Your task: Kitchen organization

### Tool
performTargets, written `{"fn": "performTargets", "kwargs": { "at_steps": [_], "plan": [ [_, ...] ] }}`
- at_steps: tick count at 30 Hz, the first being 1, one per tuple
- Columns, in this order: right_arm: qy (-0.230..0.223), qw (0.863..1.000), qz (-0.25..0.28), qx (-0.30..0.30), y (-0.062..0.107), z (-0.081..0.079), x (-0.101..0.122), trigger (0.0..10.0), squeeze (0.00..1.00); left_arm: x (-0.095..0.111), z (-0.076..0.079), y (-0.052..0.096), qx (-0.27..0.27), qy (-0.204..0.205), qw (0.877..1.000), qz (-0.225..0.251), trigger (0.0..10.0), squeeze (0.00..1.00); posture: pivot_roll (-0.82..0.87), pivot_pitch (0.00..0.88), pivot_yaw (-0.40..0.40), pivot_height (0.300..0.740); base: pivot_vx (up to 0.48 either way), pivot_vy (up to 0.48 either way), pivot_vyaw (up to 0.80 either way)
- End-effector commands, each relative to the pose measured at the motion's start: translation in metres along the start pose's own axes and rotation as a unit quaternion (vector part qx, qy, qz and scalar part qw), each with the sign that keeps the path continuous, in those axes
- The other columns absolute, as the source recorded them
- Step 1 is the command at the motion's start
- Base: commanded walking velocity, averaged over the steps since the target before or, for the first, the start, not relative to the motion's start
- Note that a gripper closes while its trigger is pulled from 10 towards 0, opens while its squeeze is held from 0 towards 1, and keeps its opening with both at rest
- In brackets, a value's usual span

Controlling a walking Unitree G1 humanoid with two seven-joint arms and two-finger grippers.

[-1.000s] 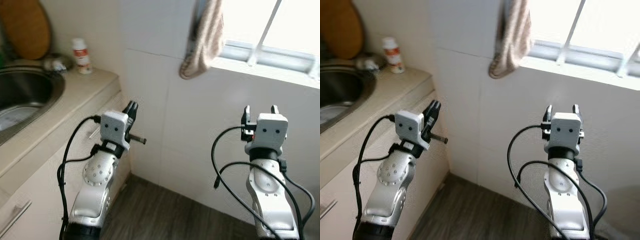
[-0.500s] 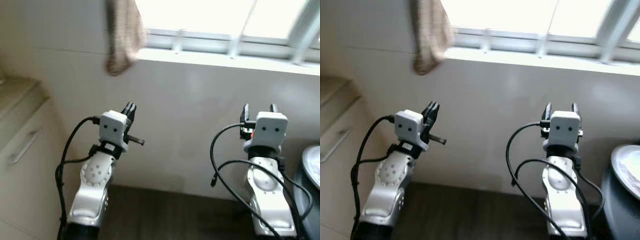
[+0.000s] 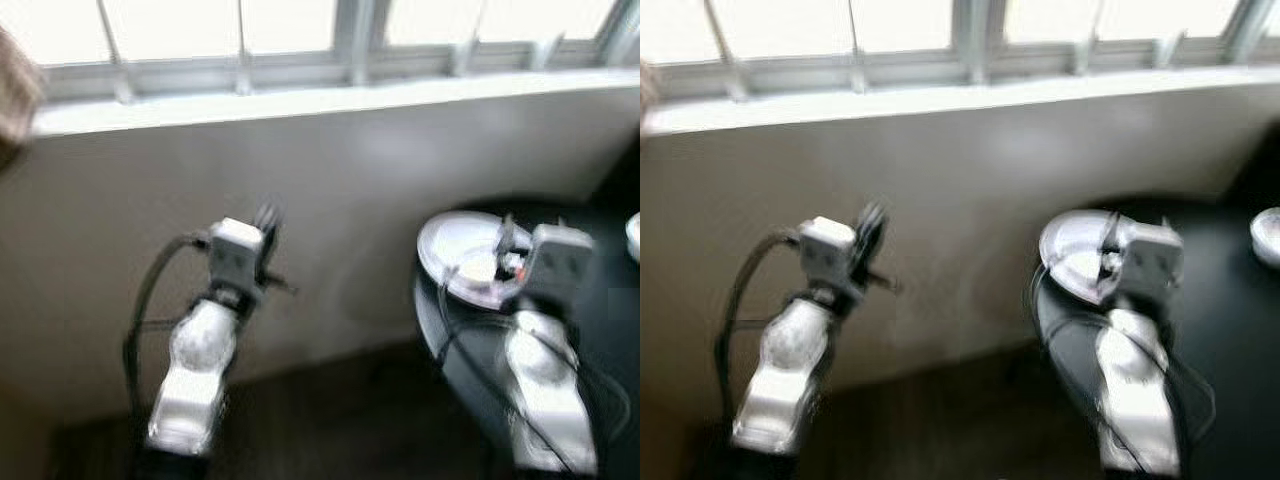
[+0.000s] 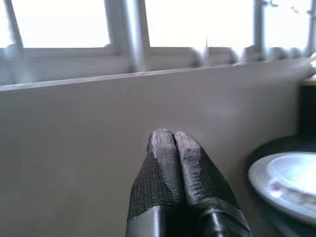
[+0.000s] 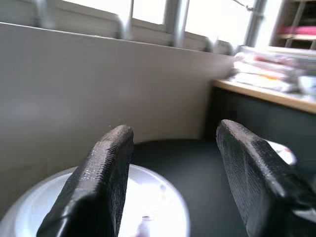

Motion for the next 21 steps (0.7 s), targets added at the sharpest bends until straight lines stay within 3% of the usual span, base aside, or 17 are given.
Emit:
{"fn": "performTargets", "kwargs": {
  "at_steps": [1, 8, 17, 21],
  "plan": [
    [-0.010, 1.000, -0.005, 0.008, -0.001, -0.008, 0.000, 10.0, 0.00, -0.001, -0.010, 0.003, 0.013, -0.007, 1.000, -0.005, 10.0, 0.00, 0.12, 0.000, -0.047, 0.740, 0.000, 0.000, 0.00],
    [-0.017, 0.999, -0.028, 0.003, -0.002, -0.006, -0.006, 10.0, 0.00, -0.001, -0.010, 0.003, 0.012, -0.006, 1.000, -0.005, 10.0, 0.00, 0.12, 0.000, -0.050, 0.740, 0.000, 0.000, 0.00],
    [-0.025, 0.999, -0.038, 0.000, -0.002, -0.007, -0.009, 10.0, 0.00, -0.001, -0.010, 0.002, 0.011, -0.006, 1.000, -0.003, 10.0, 0.00, 0.12, 0.000, -0.050, 0.740, 0.255, 0.000, 0.00],
    [-0.022, 0.999, -0.041, -0.025, -0.003, 0.000, -0.010, 10.0, 0.00, -0.001, -0.011, 0.002, 0.011, -0.005, 1.000, -0.002, 10.0, 0.00, 0.12, 0.000, -0.051, 0.740, 0.000, 0.000, 0.00]
  ]
}}
Point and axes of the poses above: a point about 5 cm out from each wrist's last joint towards the gripper, its own y axis pointing back from the gripper into the wrist, its own x axis along the axis of the wrist's last joint, z = x × y, the point moved 1 cm from there along -y, pointing out of the wrist towards the gripper, and after that the axes turned 10 degrees about -y, right-handed, at the moved point
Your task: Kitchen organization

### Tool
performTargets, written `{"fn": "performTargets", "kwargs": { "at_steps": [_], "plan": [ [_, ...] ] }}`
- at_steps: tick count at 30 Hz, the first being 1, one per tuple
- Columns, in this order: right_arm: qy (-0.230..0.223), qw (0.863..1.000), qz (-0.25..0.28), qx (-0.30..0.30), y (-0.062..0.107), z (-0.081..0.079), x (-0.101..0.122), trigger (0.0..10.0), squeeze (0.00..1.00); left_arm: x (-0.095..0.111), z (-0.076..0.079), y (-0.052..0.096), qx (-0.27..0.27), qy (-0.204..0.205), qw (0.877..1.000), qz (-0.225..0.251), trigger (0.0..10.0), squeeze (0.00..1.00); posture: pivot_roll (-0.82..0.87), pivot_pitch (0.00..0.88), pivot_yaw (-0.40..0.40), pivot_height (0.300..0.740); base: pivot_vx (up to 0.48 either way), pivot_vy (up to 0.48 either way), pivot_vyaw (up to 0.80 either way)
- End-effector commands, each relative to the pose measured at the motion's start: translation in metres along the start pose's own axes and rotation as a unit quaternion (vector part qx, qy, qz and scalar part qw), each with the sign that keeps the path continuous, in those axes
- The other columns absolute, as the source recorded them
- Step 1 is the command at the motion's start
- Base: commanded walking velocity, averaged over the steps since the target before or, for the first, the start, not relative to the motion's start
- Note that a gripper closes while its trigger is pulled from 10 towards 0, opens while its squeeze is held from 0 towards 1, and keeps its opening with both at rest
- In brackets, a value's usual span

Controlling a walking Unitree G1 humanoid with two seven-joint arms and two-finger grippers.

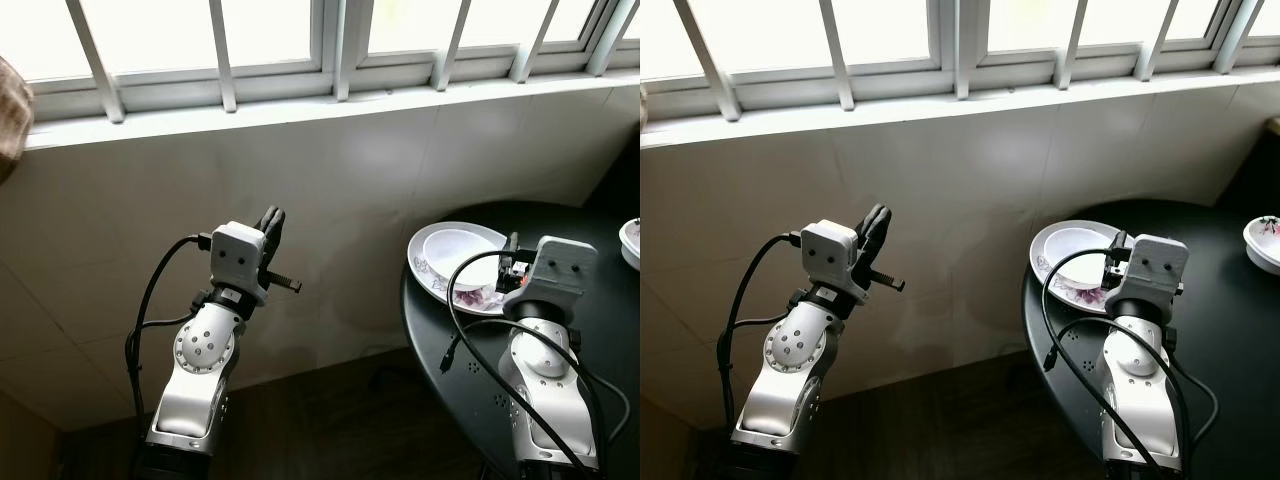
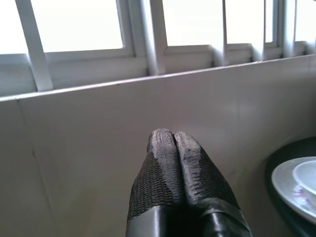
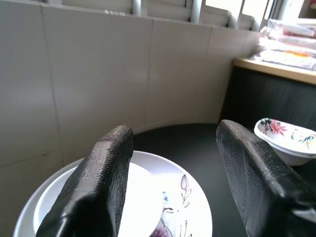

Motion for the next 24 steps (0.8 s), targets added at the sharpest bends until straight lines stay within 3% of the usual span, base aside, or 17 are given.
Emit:
{"fn": "performTargets", "kwargs": {
  "at_steps": [1, 11, 16, 20, 24],
  "plan": [
    [-0.006, 1.000, -0.006, -0.025, -0.003, 0.006, 0.000, 10.0, 0.00, 0.001, 0.000, 0.000, -0.004, -0.001, 1.000, 0.001, 10.0, 0.00, 0.12, 0.000, -0.051, 0.740, 0.000, 0.000, 0.00],
    [-0.051, 0.993, -0.051, -0.095, -0.005, 0.027, -0.012, 10.0, 0.00, 0.001, 0.001, 0.000, -0.007, 0.004, 1.000, 0.002, 10.0, 0.00, 0.12, 0.000, -0.050, 0.740, 0.000, 0.000, 0.00],
    [-0.115, 0.977, -0.105, -0.143, -0.004, 0.039, -0.029, 10.0, 0.00, 0.002, 0.002, 0.000, -0.008, 0.004, 1.000, 0.003, 10.0, 0.00, 0.12, 0.000, -0.050, 0.740, 0.000, 0.000, 0.00],
    [-0.176, 0.967, -0.152, -0.105, -0.011, 0.033, -0.040, 10.0, 0.00, 0.002, 0.002, 0.000, -0.009, 0.005, 1.000, 0.004, 10.0, 0.00, 0.12, 0.000, -0.050, 0.740, 0.060, 0.000, 0.00],
    [-0.175, 0.970, -0.155, -0.064, -0.019, 0.027, -0.040, 10.0, 0.00, 0.002, 0.002, 0.000, -0.010, 0.005, 1.000, 0.004, 10.0, 0.00, 0.12, 0.000, -0.050, 0.740, 0.000, 0.000, 0.00]
  ]
}}
Point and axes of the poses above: a point about 5 cm out from each wrist's last joint towards the gripper, its own y axis pointing back from the gripper into the wrist, its own x axis along the axis of the wrist's last joint, z = x × y, the point moved 1 cm from there along -y, pointing out of the wrist towards the gripper, and after that the axes turned 10 degrees about -y, right-handed, at the moved point
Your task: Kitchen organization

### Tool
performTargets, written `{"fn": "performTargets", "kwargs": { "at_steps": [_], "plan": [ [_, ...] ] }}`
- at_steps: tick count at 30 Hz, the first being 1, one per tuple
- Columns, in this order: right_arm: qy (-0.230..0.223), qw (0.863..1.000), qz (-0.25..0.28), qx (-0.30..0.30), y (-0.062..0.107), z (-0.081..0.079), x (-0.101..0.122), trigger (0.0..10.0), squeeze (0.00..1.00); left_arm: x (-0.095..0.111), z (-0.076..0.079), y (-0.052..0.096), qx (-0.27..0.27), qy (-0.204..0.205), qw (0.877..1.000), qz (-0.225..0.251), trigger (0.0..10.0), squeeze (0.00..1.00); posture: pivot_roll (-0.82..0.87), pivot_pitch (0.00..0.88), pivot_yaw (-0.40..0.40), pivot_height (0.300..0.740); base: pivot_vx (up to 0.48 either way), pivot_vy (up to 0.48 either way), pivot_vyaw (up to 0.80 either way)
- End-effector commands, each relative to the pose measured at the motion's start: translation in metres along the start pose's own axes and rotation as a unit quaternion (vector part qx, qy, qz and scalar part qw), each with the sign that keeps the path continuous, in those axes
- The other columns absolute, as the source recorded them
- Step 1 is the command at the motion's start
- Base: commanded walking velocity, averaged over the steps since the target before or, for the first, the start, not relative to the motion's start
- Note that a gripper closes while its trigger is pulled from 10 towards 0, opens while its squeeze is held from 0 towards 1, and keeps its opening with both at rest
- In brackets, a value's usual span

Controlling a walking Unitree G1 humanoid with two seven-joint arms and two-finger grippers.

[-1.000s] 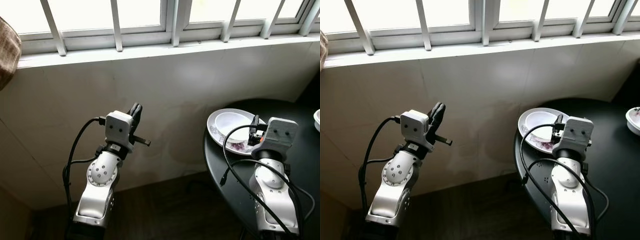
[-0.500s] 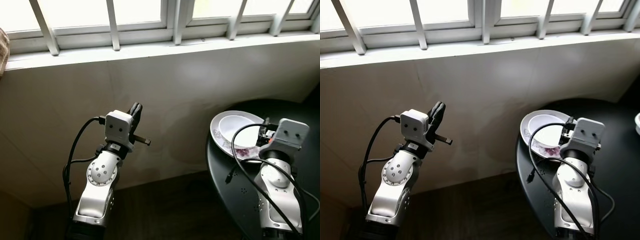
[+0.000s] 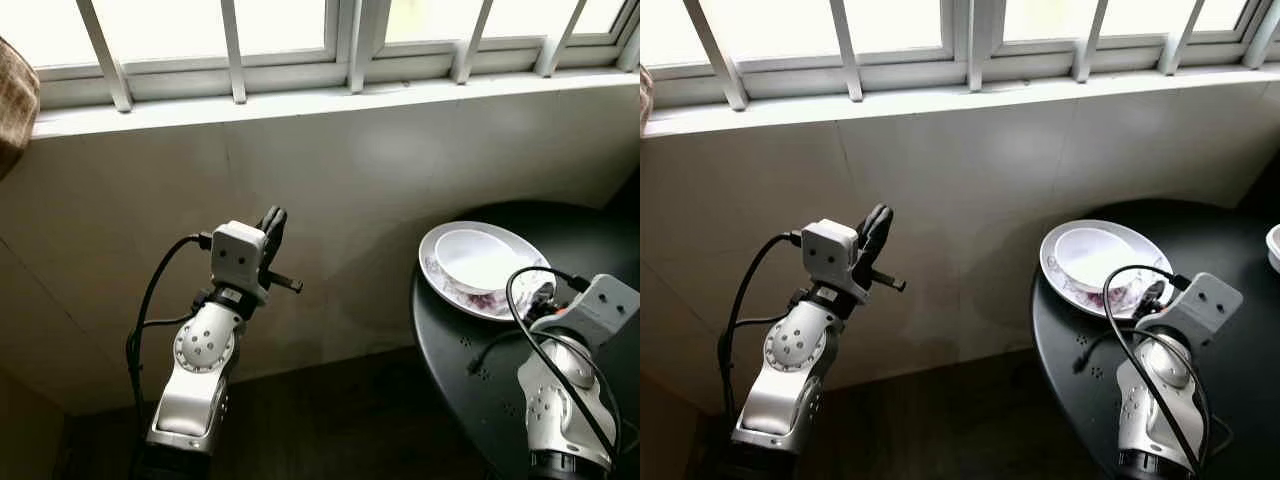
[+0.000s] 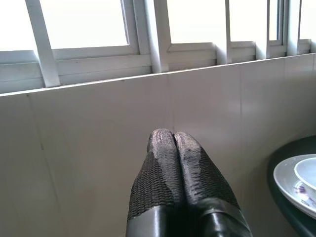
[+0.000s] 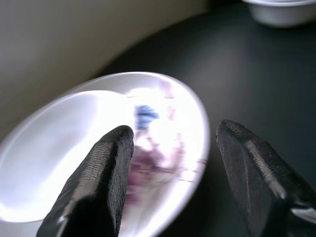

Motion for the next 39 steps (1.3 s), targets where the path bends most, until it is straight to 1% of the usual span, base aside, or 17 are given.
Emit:
{"fn": "performTargets", "kwargs": {
  "at_steps": [1, 5, 7, 9, 10, 11, 12, 16, 19, 27, 28, 32, 34, 35, 37, 38, 39],
  "plan": [
    [-0.002, 1.000, -0.005, 0.020, -0.005, -0.004, 0.002, 10.0, 0.00, 0.002, 0.001, 0.000, -0.003, 0.000, 1.000, 0.001, 10.0, 0.00, 0.12, 0.000, -0.050, 0.740, 0.000, 0.000, 0.00],
    [-0.013, 0.999, -0.022, 0.026, -0.012, -0.004, 0.000, 10.0, 0.00, 0.001, 0.001, 0.000, -0.003, 0.000, 1.000, 0.001, 10.0, 0.00, 0.13, 0.000, -0.051, 0.740, 0.000, 0.000, 0.00],
    [-0.037, 0.998, -0.040, 0.028, -0.016, -0.006, -0.002, 10.0, 0.00, 0.001, 0.000, 0.000, -0.002, -0.001, 1.000, 0.000, 10.0, 0.00, 0.13, 0.000, -0.052, 0.740, 0.000, 0.000, 0.00],
    [-0.062, 0.997, -0.048, 0.015, -0.020, -0.004, -0.002, 10.0, 0.00, 0.001, 0.001, 0.000, -0.001, -0.001, 1.000, 0.000, 10.0, 0.00, 0.13, 0.000, -0.052, 0.740, 0.000, 0.000, 0.00],
    [-0.062, 0.997, -0.048, 0.015, -0.020, -0.004, -0.002, 10.0, 0.00, 0.001, 0.001, 0.000, -0.001, -0.001, 1.000, 0.000, 10.0, 0.00, 0.13, 0.000, -0.052, 0.740, 0.000, 0.000, 0.00],
    [-0.090, 0.994, -0.059, 0.004, -0.026, -0.003, -0.002, 10.0, 0.00, 0.001, 0.001, 0.000, -0.002, -0.001, 1.000, 0.000, 10.0, 0.00, 0.13, 0.000, -0.053, 0.740, 0.000, 0.000, 0.00],
    [-0.090, 0.994, -0.059, 0.004, -0.026, -0.003, -0.002, 10.0, 0.00, 0.001, 0.001, 0.000, -0.002, -0.001, 1.000, 0.000, 10.0, 0.00, 0.13, 0.000, -0.053, 0.740, 0.000, 0.000, 0.00],
    [-0.124, 0.989, -0.076, 0.006, -0.034, -0.006, -0.001, 10.0, 0.00, 0.001, 0.001, 0.000, -0.002, -0.002, 1.000, -0.001, 10.0, 0.00, 0.13, 0.000, -0.054, 0.740, 0.000, 0.000, 0.00],
    [-0.140, 0.986, -0.089, 0.009, -0.037, -0.009, -0.002, 10.0, 0.00, 0.001, 0.001, 0.000, -0.002, -0.002, 1.000, -0.001, 10.0, 0.00, 0.13, 0.000, -0.054, 0.740, 0.000, 0.000, 0.00],
    [-0.123, 0.984, -0.126, 0.018, -0.046, -0.010, -0.008, 10.0, 0.00, 0.000, 0.003, 0.000, -0.003, -0.001, 1.000, -0.004, 10.0, 0.00, 0.13, 0.000, -0.057, 0.740, 0.000, 0.000, 0.00],
    [-0.124, 0.982, -0.140, 0.013, -0.048, -0.009, -0.010, 10.0, 0.00, 0.000, 0.003, 0.000, -0.003, 0.000, 1.000, -0.005, 10.0, 0.00, 0.13, 0.000, -0.057, 0.740, 0.000, 0.000, 0.00],
    [-0.139, 0.980, -0.141, 0.000, -0.053, -0.006, -0.008, 10.0, 0.00, 0.000, 0.004, 0.000, -0.003, 0.000, 1.000, -0.006, 10.0, 0.00, 0.13, 0.000, -0.059, 0.740, 0.000, 0.000, 0.00],
    [-0.156, 0.977, -0.145, -0.009, -0.055, -0.003, -0.008, 10.0, 0.00, -0.001, 0.005, 0.000, -0.002, 0.000, 1.000, -0.007, 10.0, 0.00, 0.13, 0.000, -0.059, 0.740, 0.000, 0.000, 0.00],
    [-0.165, 0.975, -0.147, -0.012, -0.056, -0.003, -0.009, 9.4, 0.00, -0.001, 0.005, 0.000, -0.002, 0.000, 1.000, -0.007, 10.0, 0.00, 0.13, 0.000, -0.059, 0.740, 0.000, 0.000, 0.00],
    [-0.177, 0.972, -0.151, -0.013, -0.057, -0.002, -0.010, 4.3, 0.00, -0.001, 0.005, 0.000, -0.002, -0.001, 1.000, -0.008, 10.0, 0.00, 0.13, 0.000, -0.061, 0.740, 0.000, 0.000, 0.00],
    [-0.182, 0.971, -0.154, -0.013, -0.057, -0.002, -0.011, 2.5, 0.00, -0.001, 0.005, 0.001, -0.002, -0.001, 1.000, -0.008, 10.0, 0.00, 0.13, 0.000, -0.061, 0.740, 0.000, 0.000, 0.00],
    [-0.186, 0.970, -0.155, -0.013, -0.057, -0.002, -0.011, 1.1, 0.00, -0.001, 0.005, 0.001, -0.002, -0.001, 1.000, -0.008, 10.0, 0.00, 0.13, 0.000, -0.061, 0.740, 0.000, 0.000, 0.00]
  ]
}}
Point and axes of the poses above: a point about 5 cm out from each wrist's last joint towards the gripper, its own y axis pointing back from the gripper into the wrist, its own x axis along the axis of the wrist's last joint, z = x × y, the point moved 1 cm from there along -y, pointing out of the wrist towards the gripper, and after that the axes turned 10 degrees about -y, right-handed, at the moved point
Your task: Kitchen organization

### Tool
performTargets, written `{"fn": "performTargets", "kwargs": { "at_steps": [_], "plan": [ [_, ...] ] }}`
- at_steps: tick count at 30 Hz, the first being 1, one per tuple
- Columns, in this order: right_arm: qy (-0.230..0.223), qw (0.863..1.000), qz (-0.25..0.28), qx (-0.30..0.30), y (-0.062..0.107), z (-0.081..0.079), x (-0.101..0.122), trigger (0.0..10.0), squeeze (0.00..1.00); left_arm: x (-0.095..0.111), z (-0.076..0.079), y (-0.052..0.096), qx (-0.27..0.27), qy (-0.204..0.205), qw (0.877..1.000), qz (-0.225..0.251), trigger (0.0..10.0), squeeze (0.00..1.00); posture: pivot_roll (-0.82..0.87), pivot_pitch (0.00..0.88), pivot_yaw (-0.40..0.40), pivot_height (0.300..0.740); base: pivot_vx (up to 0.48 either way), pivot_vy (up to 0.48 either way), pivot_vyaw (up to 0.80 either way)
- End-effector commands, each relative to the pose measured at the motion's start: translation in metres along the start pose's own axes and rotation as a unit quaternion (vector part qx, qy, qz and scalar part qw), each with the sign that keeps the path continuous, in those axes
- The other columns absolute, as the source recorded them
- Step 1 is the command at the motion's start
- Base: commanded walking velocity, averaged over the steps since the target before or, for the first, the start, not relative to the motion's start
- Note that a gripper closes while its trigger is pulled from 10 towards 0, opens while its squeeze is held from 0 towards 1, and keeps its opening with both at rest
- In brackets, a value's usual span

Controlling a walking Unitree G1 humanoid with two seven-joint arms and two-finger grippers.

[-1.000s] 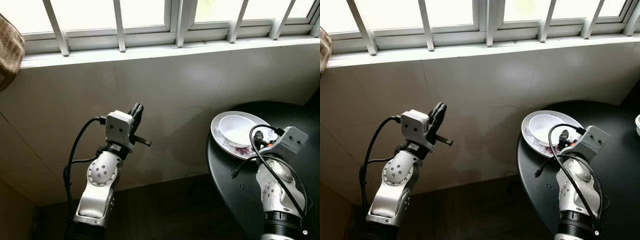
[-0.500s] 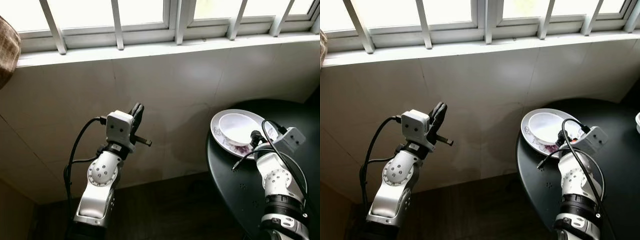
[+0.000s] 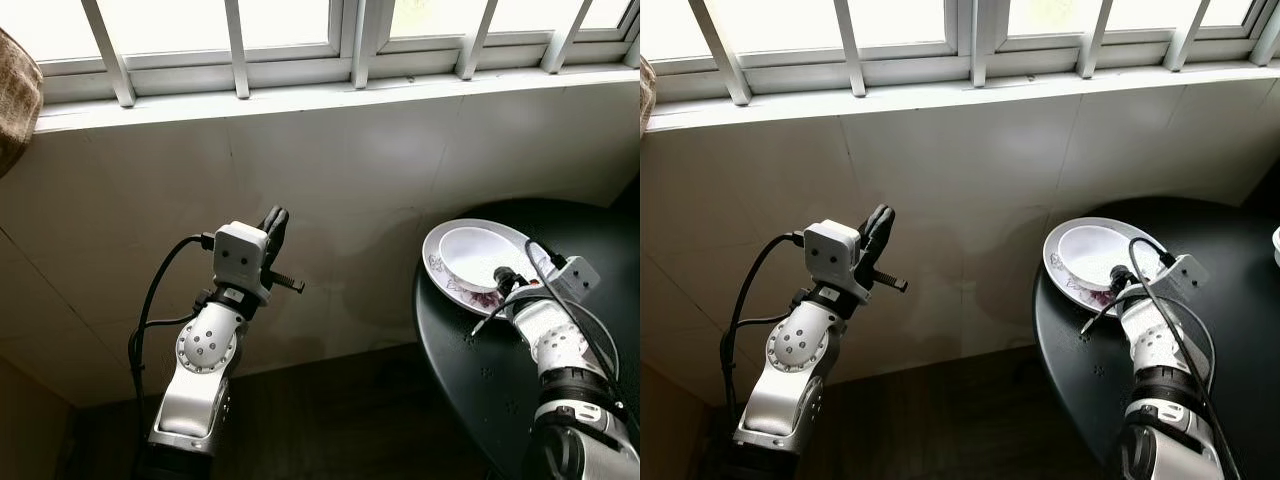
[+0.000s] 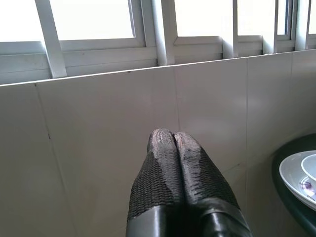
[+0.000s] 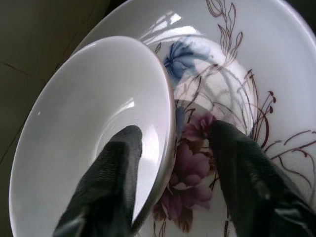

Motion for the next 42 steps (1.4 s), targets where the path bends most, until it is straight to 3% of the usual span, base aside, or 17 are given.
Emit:
{"fn": "performTargets", "kwargs": {
  "at_steps": [1, 9, 18, 24, 26, 28, 29, 30, 33, 39, 42],
  "plan": [
    [-0.021, 1.000, 0.000, 0.004, -0.002, -0.001, 0.004, 0.0, 0.00, -0.001, 0.004, 0.001, -0.005, 0.000, 1.000, -0.007, 10.0, 0.00, 0.13, 0.000, -0.061, 0.740, 0.000, 0.000, 0.00],
    [-0.038, 0.999, -0.006, 0.008, -0.003, -0.005, -0.001, 0.0, 0.00, -0.003, 0.005, 0.002, -0.005, -0.002, 1.000, -0.013, 10.0, 0.00, 0.13, 0.000, -0.062, 0.740, 0.000, 0.000, 0.00],
    [-0.058, 0.998, 0.021, 0.013, -0.001, -0.010, 0.003, 0.0, 0.00, -0.003, 0.004, 0.002, -0.004, -0.004, 1.000, -0.014, 10.0, 0.00, 0.13, 0.000, -0.061, 0.740, 0.000, 0.000, 0.00],
    [-0.014, 0.991, 0.112, 0.079, 0.014, -0.040, 0.025, 0.0, 0.00, -0.003, 0.004, 0.001, -0.004, -0.006, 1.000, -0.014, 10.0, 0.00, 0.13, 0.000, -0.059, 0.740, 0.000, 0.000, 0.00],
    [0.020, 0.980, 0.160, 0.117, 0.026, -0.058, 0.035, 0.0, 0.00, -0.003, 0.003, 0.001, -0.003, -0.006, 1.000, -0.014, 10.0, 0.00, 0.13, 0.000, -0.058, 0.740, 0.000, 0.000, 0.00],
    [0.033, 0.975, 0.176, 0.128, 0.030, -0.063, 0.038, 0.0, 0.00, -0.003, 0.003, 0.001, -0.003, -0.007, 1.000, -0.014, 10.0, 0.00, 0.13, 0.000, -0.058, 0.740, 0.000, 0.000, 0.00],
    [0.080, 0.959, 0.217, 0.163, 0.042, -0.077, 0.043, 0.0, 0.00, -0.003, 0.003, 0.001, -0.003, -0.007, 1.000, -0.014, 10.0, 0.00, 0.13, 0.000, -0.057, 0.740, 0.000, 0.000, 0.00],
    [0.093, 0.954, 0.228, 0.174, 0.045, -0.082, 0.044, 0.0, 0.00, -0.003, 0.003, 0.000, -0.003, -0.007, 1.000, -0.014, 10.0, 0.00, 0.13, 0.000, -0.057, 0.740, 0.000, 0.000, 0.00],
    [0.129, 0.941, 0.239, 0.203, 0.055, -0.093, 0.039, 0.0, 0.00, -0.003, 0.003, 0.000, -0.002, -0.008, 1.000, -0.014, 10.0, 0.00, 0.13, 0.000, -0.056, 0.740, 0.000, 0.000, 0.00],
    [0.252, 0.890, 0.260, 0.278, 0.085, -0.111, 0.013, 0.0, 0.00, -0.004, 0.000, -0.001, 0.004, -0.010, 1.000, -0.016, 10.0, 0.00, 0.13, 0.000, -0.056, 0.740, 0.000, 0.000, 0.80],
    [0.273, 0.877, 0.260, 0.297, 0.091, -0.115, 0.006, 0.0, 0.00, -0.004, 0.000, -0.001, 0.004, -0.010, 1.000, -0.017, 10.0, 0.00, 0.13, 0.000, -0.056, 0.740, 0.000, 0.000, 0.80]
  ]
}}
Point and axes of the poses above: a point about 5 cm out from each wrist's last joint towards the gripper, its own y axis pointing back from the gripper into the wrist, its own x axis along the axis of the wrist's last joint, z = x × y, the point moved 1 cm from there along -y, pointing out of the wrist towards the gripper, and after that the axes turned 10 degrees about -y, right-handed, at the moved point
